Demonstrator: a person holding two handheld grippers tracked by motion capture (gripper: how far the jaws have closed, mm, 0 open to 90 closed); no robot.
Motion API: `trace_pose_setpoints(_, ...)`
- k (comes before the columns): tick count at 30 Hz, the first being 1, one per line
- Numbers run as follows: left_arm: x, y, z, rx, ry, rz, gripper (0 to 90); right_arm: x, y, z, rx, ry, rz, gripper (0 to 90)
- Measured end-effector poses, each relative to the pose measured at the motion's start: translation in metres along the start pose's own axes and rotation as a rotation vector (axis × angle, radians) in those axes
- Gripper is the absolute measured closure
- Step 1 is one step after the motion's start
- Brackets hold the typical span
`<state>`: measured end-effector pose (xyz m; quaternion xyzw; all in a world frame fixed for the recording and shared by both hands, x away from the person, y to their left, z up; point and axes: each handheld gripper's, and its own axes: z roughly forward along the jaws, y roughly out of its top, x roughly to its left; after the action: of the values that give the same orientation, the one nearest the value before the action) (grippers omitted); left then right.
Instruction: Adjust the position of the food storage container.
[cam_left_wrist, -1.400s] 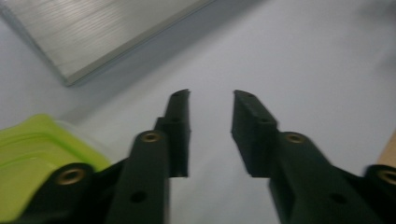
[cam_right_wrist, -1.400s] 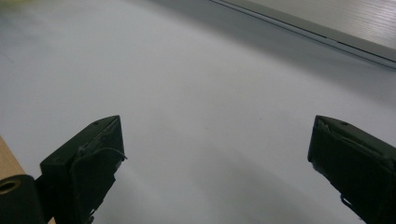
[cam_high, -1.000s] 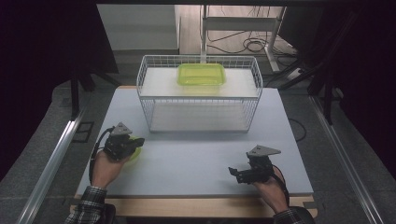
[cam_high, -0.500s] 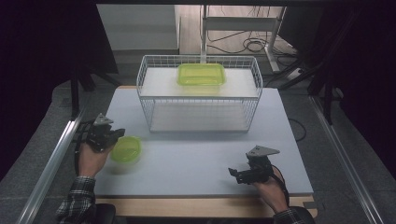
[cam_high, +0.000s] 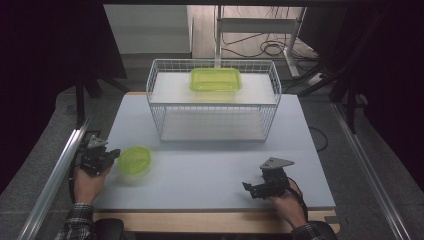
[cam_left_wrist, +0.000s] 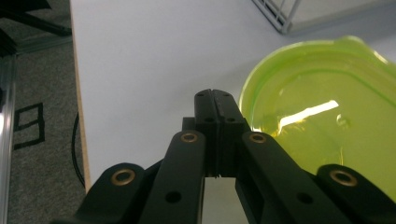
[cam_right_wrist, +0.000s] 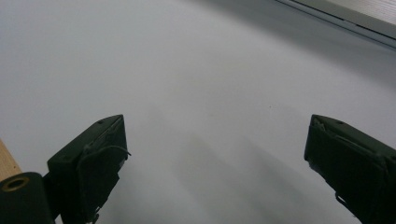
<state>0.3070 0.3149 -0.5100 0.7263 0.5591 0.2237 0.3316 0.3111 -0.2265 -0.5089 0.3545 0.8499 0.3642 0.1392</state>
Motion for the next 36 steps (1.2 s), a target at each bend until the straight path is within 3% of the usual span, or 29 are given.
trace_pose_setpoints(4, -0.006, 0.000, -0.001, 0.001, 0.016, 0.010, 90.0, 0.000, 0.000, 0.000, 0.002, -0.003, 0.001, 6.1)
trace_pose_setpoints(10, -0.018, 0.002, 0.003, -0.004, -0.012, 0.010, 90.0, 0.000, 0.000, 0.000, 0.005, -0.005, 0.001, 6.2)
trace_pose_setpoints(36, -0.099, 0.024, 0.022, 0.021, -0.172, 0.122, 90.0, 0.001, 0.000, 0.001, 0.015, -0.001, -0.011, 6.9)
